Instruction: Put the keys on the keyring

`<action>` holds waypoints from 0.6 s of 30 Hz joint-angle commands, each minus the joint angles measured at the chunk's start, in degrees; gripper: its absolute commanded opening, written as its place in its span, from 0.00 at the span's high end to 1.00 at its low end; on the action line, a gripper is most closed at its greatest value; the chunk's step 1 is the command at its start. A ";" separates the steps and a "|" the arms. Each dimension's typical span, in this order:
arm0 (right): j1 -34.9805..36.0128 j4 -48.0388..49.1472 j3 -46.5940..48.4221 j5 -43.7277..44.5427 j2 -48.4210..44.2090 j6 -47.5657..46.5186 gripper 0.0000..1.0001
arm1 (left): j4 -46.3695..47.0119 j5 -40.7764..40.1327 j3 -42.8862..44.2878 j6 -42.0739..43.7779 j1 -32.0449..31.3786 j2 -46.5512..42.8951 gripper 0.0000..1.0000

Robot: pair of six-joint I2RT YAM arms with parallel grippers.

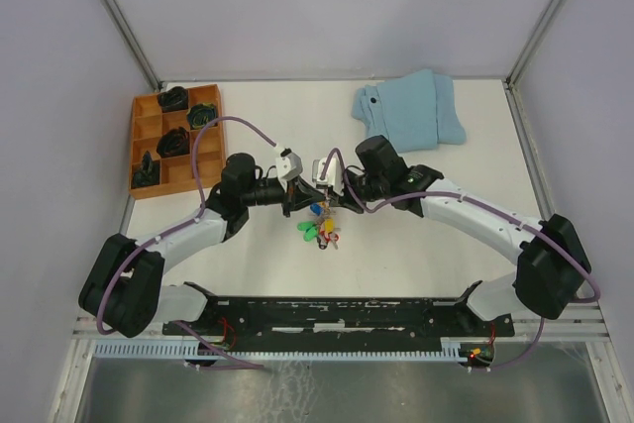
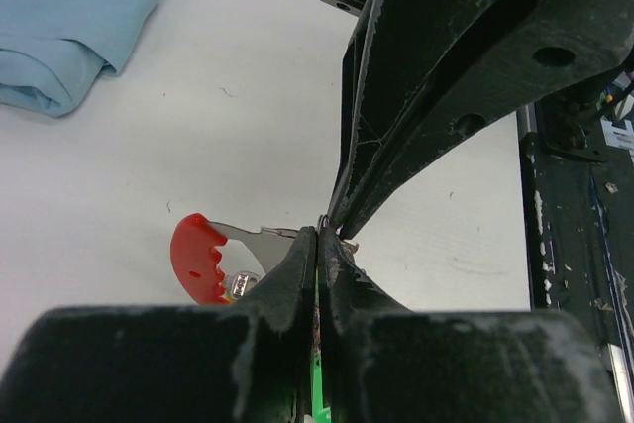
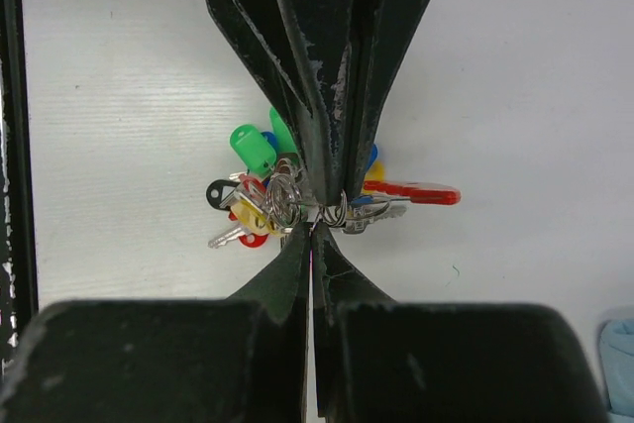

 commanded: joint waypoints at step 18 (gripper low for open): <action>0.68 -4.23 7.40 0.66 -2.23 -2.67 0.99 | 6.98 -0.15 -1.58 1.70 0.47 -1.88 0.70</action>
